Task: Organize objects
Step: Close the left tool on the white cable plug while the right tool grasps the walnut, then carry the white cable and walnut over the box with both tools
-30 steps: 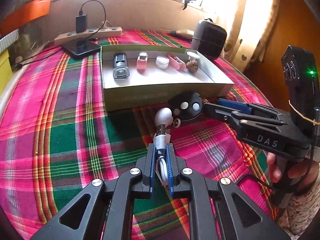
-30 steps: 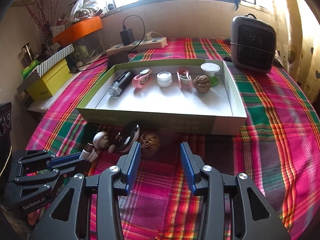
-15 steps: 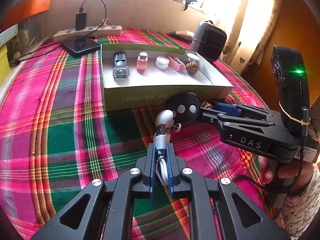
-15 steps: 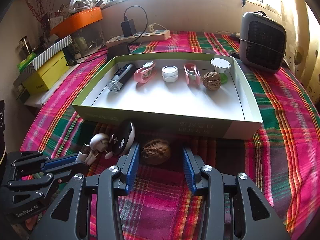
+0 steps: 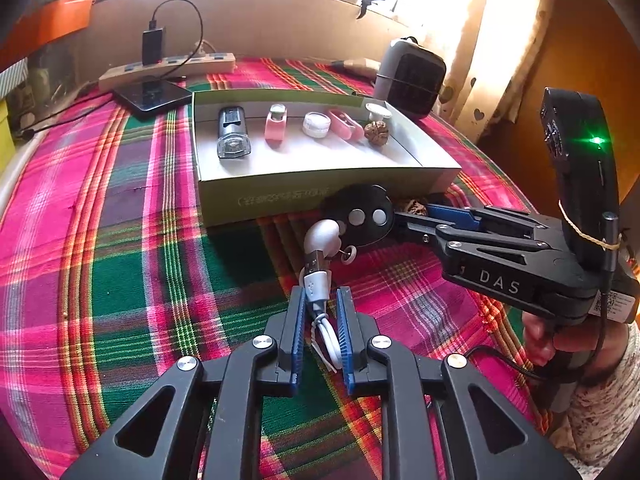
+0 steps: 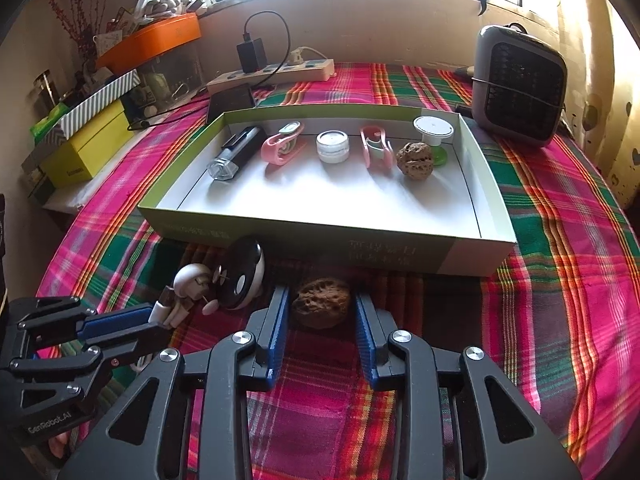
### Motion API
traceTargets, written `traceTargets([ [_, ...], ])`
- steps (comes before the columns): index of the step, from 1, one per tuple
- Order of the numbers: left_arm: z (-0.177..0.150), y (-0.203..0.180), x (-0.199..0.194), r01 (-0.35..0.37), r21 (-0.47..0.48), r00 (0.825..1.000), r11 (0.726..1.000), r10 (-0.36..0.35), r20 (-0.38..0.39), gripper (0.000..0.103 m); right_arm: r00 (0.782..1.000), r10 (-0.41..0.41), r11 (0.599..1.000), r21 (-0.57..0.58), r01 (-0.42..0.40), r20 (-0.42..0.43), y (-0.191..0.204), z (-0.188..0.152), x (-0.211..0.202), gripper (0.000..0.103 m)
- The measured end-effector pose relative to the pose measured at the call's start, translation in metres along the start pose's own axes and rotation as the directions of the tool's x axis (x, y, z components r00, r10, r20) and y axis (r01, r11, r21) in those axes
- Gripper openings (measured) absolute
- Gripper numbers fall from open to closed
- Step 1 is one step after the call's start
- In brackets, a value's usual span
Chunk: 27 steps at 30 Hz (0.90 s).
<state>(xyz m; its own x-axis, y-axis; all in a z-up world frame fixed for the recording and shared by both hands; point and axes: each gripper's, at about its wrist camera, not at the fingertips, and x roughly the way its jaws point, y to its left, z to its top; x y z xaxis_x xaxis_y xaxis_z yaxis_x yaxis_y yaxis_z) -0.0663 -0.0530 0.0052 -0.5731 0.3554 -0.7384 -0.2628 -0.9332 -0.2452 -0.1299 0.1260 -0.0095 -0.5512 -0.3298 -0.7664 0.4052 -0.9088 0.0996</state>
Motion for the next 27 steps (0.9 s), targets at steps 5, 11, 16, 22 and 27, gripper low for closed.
traceTargets([
  [5,0.001,-0.003,0.001,-0.029,0.02,1.0,0.999,0.029,0.0,0.014,1.0,-0.014,1.0,0.004,0.014,0.001,0.0,-0.003,-0.003,0.032],
  [11,0.0,-0.003,0.001,-0.024,0.013,1.0,1.0,0.024,0.0,0.014,0.999,-0.038,0.999,0.005,0.038,0.001,0.001,-0.007,-0.006,0.032],
  [16,0.0,-0.007,0.002,-0.063,0.033,0.998,0.997,0.063,0.002,0.014,1.0,-0.024,1.0,0.009,0.024,-0.001,-0.002,-0.009,-0.009,0.032],
  [22,0.002,-0.011,0.005,-0.111,0.019,0.994,0.994,0.111,0.0,0.011,1.0,0.024,0.999,0.034,-0.024,0.006,-0.008,-0.011,-0.011,0.032],
  [27,0.002,-0.013,0.005,-0.141,0.001,0.99,0.99,0.141,0.005,0.011,0.999,0.049,0.998,0.045,-0.049,0.009,-0.009,-0.011,-0.011,0.032],
])
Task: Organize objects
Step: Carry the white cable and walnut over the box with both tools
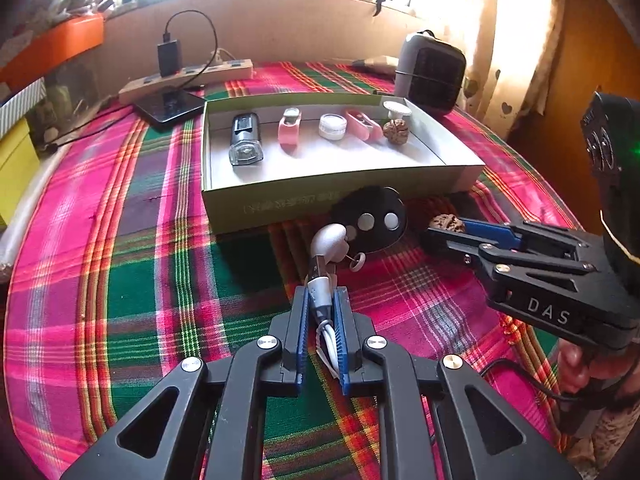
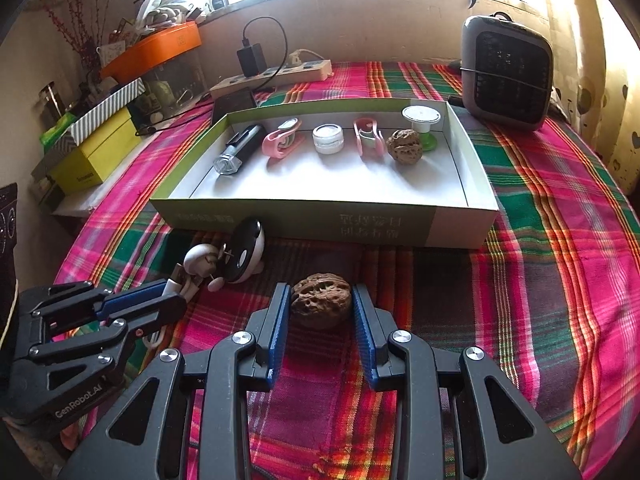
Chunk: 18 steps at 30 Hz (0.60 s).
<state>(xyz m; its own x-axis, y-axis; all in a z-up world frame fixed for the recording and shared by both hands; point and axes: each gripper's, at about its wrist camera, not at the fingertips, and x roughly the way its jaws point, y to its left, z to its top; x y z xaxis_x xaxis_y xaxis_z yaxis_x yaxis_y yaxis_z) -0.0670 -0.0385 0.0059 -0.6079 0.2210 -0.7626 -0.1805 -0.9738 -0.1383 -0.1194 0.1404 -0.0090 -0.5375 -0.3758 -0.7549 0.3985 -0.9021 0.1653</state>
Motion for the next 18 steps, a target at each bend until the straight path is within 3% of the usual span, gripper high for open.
traceTargets([
  [18,0.0045,0.0053,-0.007,-0.001,-0.068,1.0,0.998,0.003,0.021,0.01,0.999,0.042,0.999,-0.017,-0.041,0.005,0.0024,-0.0033,-0.0033,0.032],
])
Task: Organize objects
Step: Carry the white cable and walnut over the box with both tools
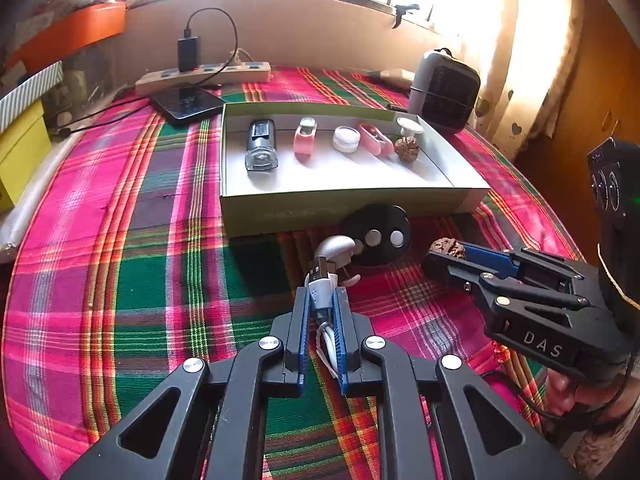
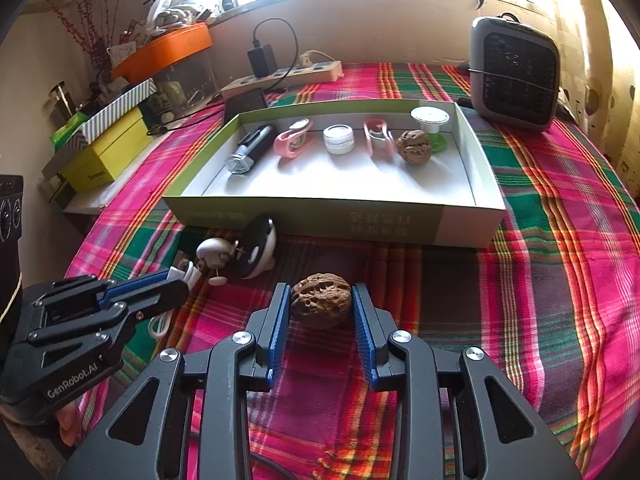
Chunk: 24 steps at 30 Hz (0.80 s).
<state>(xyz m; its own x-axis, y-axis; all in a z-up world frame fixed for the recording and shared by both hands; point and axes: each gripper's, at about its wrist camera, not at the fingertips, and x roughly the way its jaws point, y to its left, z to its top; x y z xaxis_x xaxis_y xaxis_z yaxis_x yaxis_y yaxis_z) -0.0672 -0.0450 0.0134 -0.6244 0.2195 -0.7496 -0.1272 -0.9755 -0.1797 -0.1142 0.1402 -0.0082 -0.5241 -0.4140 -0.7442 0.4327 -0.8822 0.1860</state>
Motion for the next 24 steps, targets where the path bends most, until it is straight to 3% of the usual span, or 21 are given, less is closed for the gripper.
traceTargets([
  [24,0.017,-0.001,-0.02,0.032,-0.017,0.998,0.999,-0.031,0.053,0.01,0.998,0.017,1.0,-0.017,-0.016,0.064,0.005,0.015,-0.022,0.032],
])
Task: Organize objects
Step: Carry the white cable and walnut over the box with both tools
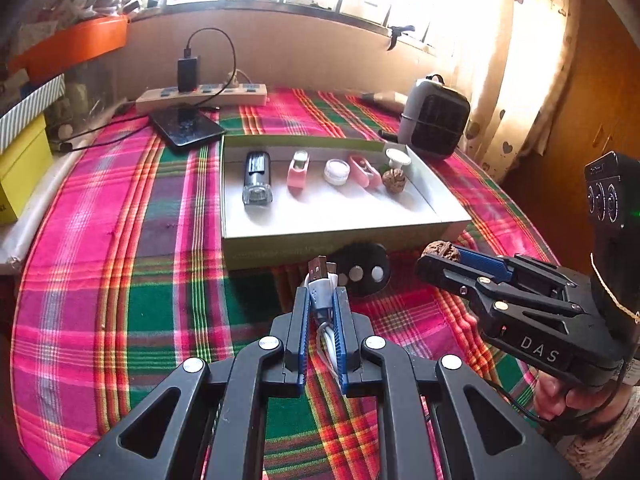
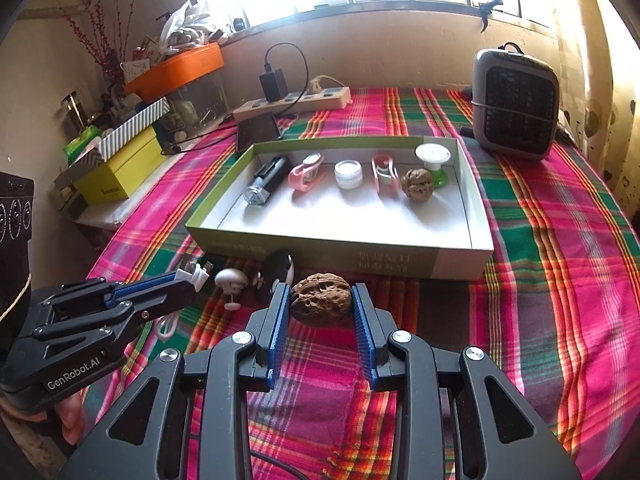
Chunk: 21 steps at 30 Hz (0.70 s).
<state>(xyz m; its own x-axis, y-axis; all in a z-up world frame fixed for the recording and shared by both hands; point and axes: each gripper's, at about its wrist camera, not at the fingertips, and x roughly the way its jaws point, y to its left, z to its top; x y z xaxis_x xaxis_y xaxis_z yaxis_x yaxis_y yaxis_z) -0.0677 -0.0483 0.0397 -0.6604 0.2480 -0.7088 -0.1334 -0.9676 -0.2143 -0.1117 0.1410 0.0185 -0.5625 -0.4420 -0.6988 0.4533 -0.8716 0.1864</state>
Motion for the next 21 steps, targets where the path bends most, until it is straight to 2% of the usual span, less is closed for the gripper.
traceTargets([
  [12,0.022,0.004,0.005,0.0,0.0,1.0,1.0,0.0,0.017,0.01,1.0,0.016,1.0,-0.018,-0.015,0.023,0.003,0.025,0.005,0.032],
  [21,0.041,0.014,0.017,-0.009,-0.024,1.0,1.0,0.01,0.02,0.01,1.0,0.029,0.999,-0.03,-0.028,0.005,0.002,0.045,0.025,0.032],
])
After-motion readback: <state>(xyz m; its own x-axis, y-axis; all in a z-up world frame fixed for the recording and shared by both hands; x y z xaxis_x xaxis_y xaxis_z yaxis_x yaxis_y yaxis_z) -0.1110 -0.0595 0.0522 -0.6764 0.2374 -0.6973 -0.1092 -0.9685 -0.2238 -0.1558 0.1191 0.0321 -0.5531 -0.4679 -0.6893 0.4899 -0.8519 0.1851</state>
